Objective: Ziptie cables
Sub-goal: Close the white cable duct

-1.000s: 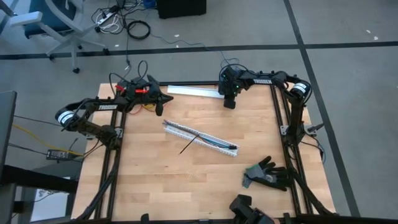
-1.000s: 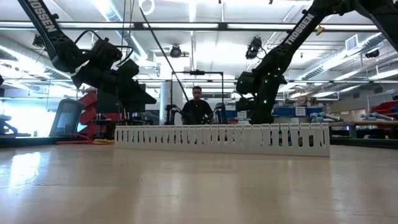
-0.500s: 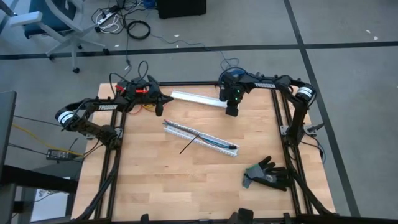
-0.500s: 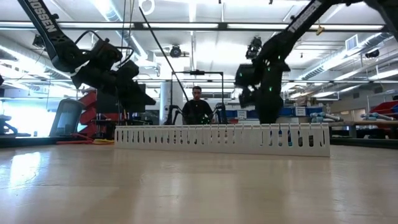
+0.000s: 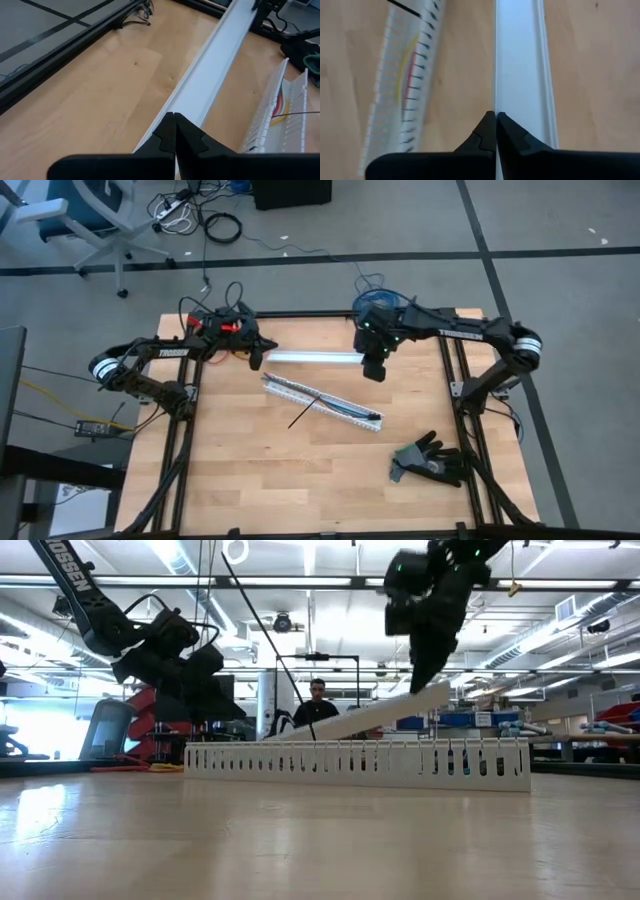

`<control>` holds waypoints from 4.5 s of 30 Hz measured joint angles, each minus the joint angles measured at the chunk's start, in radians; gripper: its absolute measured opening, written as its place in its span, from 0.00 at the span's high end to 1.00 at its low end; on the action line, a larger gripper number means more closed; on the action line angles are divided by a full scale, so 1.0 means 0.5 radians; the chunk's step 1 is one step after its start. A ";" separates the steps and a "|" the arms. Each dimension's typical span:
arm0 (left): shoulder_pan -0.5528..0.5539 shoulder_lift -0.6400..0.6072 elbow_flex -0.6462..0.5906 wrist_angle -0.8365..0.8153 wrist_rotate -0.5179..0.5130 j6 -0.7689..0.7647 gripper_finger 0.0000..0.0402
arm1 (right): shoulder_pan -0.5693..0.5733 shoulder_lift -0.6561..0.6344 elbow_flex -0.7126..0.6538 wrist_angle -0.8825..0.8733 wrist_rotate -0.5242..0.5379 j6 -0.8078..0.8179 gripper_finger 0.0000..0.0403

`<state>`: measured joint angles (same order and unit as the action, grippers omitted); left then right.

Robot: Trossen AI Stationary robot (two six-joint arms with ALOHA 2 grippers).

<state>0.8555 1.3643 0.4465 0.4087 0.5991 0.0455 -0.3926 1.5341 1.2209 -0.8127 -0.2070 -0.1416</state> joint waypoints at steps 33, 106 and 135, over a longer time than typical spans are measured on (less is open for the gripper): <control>-0.017 0.000 -0.045 -0.082 -0.001 0.005 0.99 | 1.338 -0.240 0.001 0.420 1.154 0.942 1.00; -0.405 -0.001 -0.154 0.045 -0.199 -0.442 0.98 | 0.250 0.327 -0.713 1.431 0.803 0.590 0.99; -0.527 0.542 -0.148 0.574 -0.467 -1.364 0.66 | 0.298 -0.081 -0.710 1.459 0.897 0.417 1.00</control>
<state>0.5921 1.6353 0.3725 0.6955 0.3656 -0.6365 -0.2436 1.4937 0.8661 -0.0831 0.2413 0.0669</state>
